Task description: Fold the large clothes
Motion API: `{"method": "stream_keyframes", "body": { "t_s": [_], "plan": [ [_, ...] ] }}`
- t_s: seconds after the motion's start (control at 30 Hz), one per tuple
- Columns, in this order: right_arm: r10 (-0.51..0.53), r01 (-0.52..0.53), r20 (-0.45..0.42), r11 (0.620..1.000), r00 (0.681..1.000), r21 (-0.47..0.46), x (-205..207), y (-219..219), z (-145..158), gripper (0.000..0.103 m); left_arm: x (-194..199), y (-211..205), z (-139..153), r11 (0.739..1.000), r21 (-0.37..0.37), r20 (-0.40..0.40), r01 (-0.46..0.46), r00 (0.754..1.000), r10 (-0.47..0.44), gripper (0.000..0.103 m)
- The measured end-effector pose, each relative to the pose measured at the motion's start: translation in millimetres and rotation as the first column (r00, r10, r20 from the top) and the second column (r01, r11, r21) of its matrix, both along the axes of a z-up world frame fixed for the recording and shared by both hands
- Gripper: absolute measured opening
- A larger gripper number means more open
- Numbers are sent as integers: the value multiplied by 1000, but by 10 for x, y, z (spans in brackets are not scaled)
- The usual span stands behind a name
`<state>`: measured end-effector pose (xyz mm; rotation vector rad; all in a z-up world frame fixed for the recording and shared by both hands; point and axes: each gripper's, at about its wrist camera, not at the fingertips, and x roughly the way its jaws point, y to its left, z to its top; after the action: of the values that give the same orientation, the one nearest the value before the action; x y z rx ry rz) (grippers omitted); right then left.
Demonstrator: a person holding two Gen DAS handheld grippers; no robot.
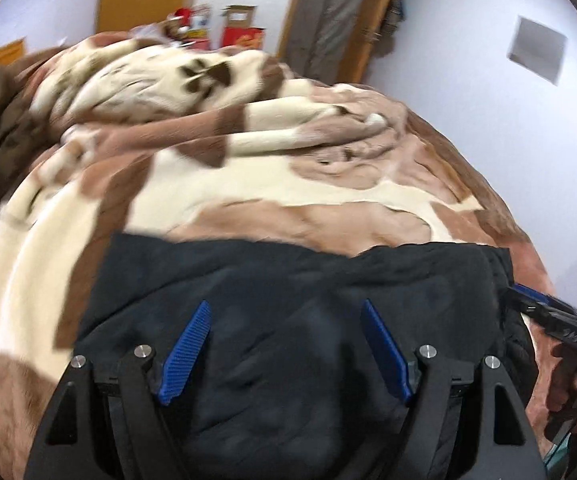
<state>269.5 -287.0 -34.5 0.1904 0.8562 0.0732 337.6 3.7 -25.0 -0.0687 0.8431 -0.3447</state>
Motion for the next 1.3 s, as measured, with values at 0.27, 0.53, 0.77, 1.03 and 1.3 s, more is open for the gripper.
{"method": "stream_keyframes", "body": {
  "t_s": [0.27, 0.53, 0.77, 1.03, 1.3],
  "plan": [
    [-66, 57, -118, 996, 991, -75, 527, -129, -669, 65, 542, -264, -712, 992, 114, -78, -46, 995, 55, 79],
    [-96, 84, -103, 989, 990, -120, 595, -101, -893, 65, 523, -353, -905, 985, 159, -36, -62, 997, 69, 79],
    [-141, 140, -15, 987, 990, -76, 356, -341, -422, 62, 452, 167, -347, 983, 150, 41, -104, 994, 99, 70],
    [-203, 194, -48, 970, 978, -149, 473, -464, -836, 62, 679, 466, -875, 964, 201, -1, -176, 984, 180, 68],
    [-210, 202, -51, 971, 976, -128, 547, -510, -1013, 63, 733, 498, -1044, 971, 133, -2, -197, 980, 199, 69]
  ]
}}
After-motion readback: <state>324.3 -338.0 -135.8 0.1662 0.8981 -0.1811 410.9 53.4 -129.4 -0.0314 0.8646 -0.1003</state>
